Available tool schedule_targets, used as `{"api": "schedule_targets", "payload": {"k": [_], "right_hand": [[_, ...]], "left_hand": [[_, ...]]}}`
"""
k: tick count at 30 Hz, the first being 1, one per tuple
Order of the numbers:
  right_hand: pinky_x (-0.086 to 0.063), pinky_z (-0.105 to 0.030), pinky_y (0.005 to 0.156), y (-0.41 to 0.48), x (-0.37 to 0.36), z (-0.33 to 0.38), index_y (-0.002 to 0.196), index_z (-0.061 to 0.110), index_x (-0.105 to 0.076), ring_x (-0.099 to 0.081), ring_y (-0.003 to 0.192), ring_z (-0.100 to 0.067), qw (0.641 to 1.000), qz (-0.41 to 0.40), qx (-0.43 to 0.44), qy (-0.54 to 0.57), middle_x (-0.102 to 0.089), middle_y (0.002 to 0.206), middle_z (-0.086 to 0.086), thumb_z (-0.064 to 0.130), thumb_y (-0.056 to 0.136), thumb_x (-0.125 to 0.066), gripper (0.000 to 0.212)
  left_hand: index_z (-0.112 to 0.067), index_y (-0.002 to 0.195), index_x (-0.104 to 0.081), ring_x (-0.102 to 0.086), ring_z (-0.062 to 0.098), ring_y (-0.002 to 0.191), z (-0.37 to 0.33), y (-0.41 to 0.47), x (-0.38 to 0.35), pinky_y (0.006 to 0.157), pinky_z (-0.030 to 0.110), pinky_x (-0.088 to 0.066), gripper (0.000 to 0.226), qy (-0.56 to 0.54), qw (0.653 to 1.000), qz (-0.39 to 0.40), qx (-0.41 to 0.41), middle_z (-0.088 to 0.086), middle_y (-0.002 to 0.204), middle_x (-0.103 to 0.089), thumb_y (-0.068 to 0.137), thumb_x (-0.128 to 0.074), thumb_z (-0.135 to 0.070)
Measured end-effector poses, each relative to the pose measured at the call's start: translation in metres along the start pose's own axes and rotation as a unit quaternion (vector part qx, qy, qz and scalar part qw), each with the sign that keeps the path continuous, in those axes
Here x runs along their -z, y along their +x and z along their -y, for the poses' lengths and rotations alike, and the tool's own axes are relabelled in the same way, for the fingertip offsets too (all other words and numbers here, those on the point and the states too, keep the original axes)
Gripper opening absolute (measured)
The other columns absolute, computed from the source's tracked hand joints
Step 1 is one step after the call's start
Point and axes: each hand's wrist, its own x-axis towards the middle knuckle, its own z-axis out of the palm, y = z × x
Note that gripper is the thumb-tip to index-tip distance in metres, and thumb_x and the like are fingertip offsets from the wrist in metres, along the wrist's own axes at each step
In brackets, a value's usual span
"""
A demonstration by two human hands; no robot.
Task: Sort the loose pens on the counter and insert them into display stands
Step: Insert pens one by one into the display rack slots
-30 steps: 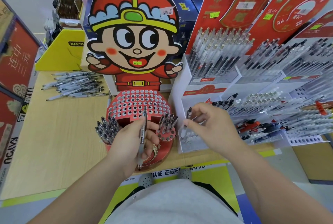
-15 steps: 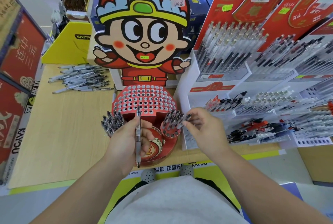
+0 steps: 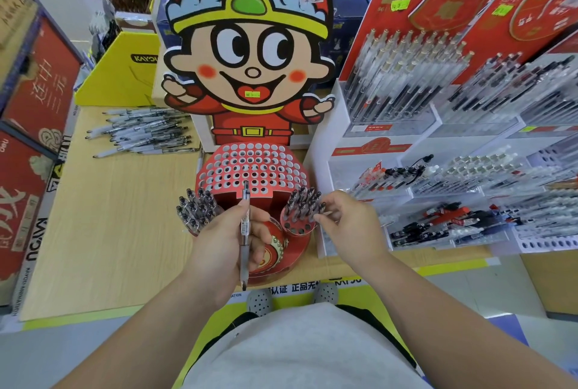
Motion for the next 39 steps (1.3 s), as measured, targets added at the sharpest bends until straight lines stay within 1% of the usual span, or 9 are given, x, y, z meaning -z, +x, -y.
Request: {"api": "schedule_targets", "payload": {"k": [9,13,18,23,26,30,33,35,39], "right_hand": [[-0.058,-0.035,0.073,0.001,-0.001,0.003,0.106,0.017,-0.069,-0.066,0.076,-0.010,1.000,0.007,-0.015,-0.010,-0.060,0.078,0.016,0.023,0.086,-0.079,0.024],[-0.049,-0.013,0.066,-0.003,0.015,0.012,0.106,0.023,-0.068,-0.065,0.072,0.002,0.998,0.002,-0.045,0.032,-0.065,0.082,0.017,0.035,0.083,-0.081,0.029],[-0.058,-0.035,0.069,-0.006,0.046,0.044,0.089,0.025,-0.075,-0.069,0.068,-0.012,0.982,-0.016,-0.034,0.185,-0.070,0.070,0.006,0.031,0.089,-0.074,0.006],[-0.056,-0.029,0.056,-0.009,0.057,0.075,0.086,0.017,-0.076,-0.069,0.061,-0.019,0.943,0.067,-0.044,0.322,-0.073,0.070,-0.009,0.015,0.084,-0.079,0.004],[-0.052,-0.022,0.054,-0.010,0.054,0.077,0.084,0.014,-0.075,-0.068,0.059,-0.014,0.942,0.071,-0.046,0.324,-0.072,0.068,-0.007,0.009,0.085,-0.078,0.006],[-0.053,-0.024,0.056,-0.010,0.054,0.075,0.086,0.017,-0.075,-0.068,0.062,-0.018,0.941,0.080,-0.039,0.326,-0.072,0.068,-0.007,0.005,0.086,-0.076,0.011],[-0.057,-0.027,0.060,-0.007,0.061,0.074,0.087,0.019,-0.074,-0.072,0.067,-0.018,0.948,0.065,-0.037,0.309,-0.073,0.071,-0.005,0.007,0.086,-0.076,0.012],[-0.060,-0.029,0.065,-0.003,0.068,0.070,0.088,0.020,-0.074,-0.073,0.069,-0.017,0.957,0.045,-0.027,0.286,-0.074,0.074,-0.005,0.008,0.086,-0.077,0.013],[-0.058,-0.031,0.070,0.001,0.072,0.058,0.086,0.035,-0.072,-0.070,0.075,-0.019,0.981,0.019,0.011,0.191,-0.072,0.078,0.002,0.017,0.085,-0.079,0.019]], "left_hand": [[-0.002,0.098,-0.065,-0.044,0.024,0.048,-0.002,-0.003,-0.006,0.040,0.027,-0.034,0.043,0.018,0.999,0.034,-0.015,0.017,0.073,-0.060,0.107,-0.034,-0.032],[-0.003,0.099,-0.067,-0.043,0.024,0.050,-0.005,-0.005,-0.009,0.048,0.029,-0.034,0.038,0.060,0.997,0.043,-0.039,0.016,0.073,-0.060,0.107,-0.037,-0.025],[-0.006,0.101,-0.066,-0.047,0.021,0.055,-0.010,-0.006,-0.020,0.053,0.032,-0.037,0.024,0.163,0.980,0.048,-0.100,0.007,0.071,-0.062,0.106,-0.046,-0.017],[-0.016,0.089,-0.067,-0.054,0.011,0.055,-0.008,-0.004,-0.030,0.056,0.027,-0.043,0.017,0.275,0.937,0.084,-0.200,-0.002,0.071,-0.066,0.101,-0.056,-0.013],[-0.020,0.090,-0.070,-0.058,0.009,0.059,-0.007,-0.003,-0.031,0.059,0.021,-0.046,0.015,0.308,0.915,0.088,-0.244,-0.006,0.073,-0.067,0.099,-0.061,-0.013],[-0.022,0.096,-0.074,-0.069,0.015,0.078,-0.006,0.000,-0.028,0.073,0.028,-0.055,0.009,0.310,0.912,0.075,-0.258,-0.004,0.087,-0.075,0.094,-0.069,-0.015],[-0.022,0.101,-0.072,-0.066,0.001,0.078,-0.006,0.003,-0.023,0.069,0.019,-0.054,0.013,0.313,0.917,0.000,-0.248,-0.006,0.087,-0.073,0.089,-0.075,-0.018],[-0.024,0.103,-0.070,-0.063,-0.003,0.079,-0.007,0.005,-0.014,0.069,0.022,-0.053,0.014,0.332,0.911,-0.044,-0.240,-0.009,0.088,-0.071,0.090,-0.074,-0.021],[-0.028,0.100,-0.069,-0.062,-0.004,0.085,0.002,0.008,0.010,0.078,0.026,-0.053,0.010,0.418,0.869,-0.071,-0.255,-0.016,0.091,-0.068,0.092,-0.072,-0.023]]}}
